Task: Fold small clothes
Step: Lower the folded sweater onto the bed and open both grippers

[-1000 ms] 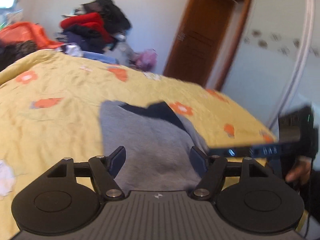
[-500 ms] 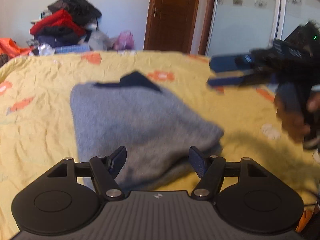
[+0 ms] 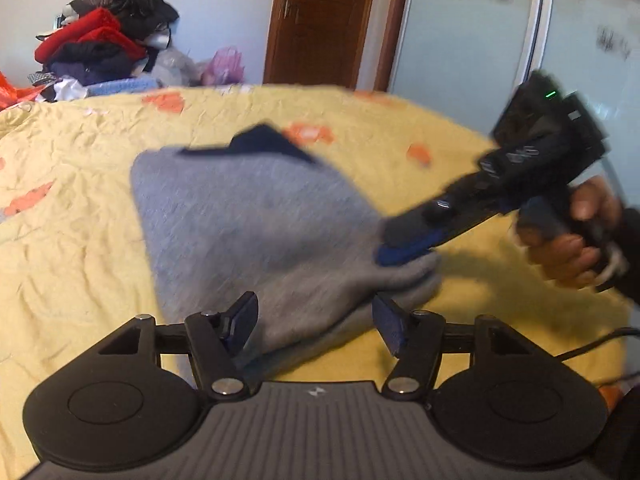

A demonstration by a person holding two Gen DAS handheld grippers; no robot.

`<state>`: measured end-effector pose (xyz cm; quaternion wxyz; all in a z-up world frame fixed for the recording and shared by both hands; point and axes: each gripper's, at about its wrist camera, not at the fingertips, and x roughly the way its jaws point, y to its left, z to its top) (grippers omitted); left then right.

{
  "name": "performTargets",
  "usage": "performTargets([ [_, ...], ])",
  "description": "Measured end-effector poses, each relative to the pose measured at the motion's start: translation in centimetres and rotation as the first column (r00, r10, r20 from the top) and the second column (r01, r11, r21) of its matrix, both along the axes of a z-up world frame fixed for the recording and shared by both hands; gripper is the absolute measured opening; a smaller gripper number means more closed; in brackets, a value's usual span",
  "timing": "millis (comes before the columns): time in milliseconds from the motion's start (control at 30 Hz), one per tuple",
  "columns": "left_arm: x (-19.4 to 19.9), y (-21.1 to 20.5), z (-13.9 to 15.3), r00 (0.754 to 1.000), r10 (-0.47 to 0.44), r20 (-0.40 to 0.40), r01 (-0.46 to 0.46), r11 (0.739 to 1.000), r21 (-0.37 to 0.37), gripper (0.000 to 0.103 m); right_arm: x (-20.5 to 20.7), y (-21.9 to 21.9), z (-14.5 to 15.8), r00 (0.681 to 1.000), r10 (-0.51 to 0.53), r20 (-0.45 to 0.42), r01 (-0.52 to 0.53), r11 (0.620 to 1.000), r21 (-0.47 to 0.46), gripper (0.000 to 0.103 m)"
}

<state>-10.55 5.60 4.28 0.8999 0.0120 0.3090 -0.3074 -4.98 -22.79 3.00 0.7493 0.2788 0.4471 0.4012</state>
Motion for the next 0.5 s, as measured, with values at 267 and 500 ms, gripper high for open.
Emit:
performTargets([
  [267,3.1,-3.7,-1.1,0.998,0.044,-0.035,-0.048,0.994,-0.097,0.067,9.6,0.5,4.7,0.943,-0.226,0.243,0.251,0.965,-0.079,0.087],
  [500,1.9,-6.6,-2.9,0.998,-0.049,-0.026,0.050,0.999,0.012,0.066,15.4,6.4,0.0,0.972,-0.082,0.221,0.162,0.912,-0.378,0.026],
])
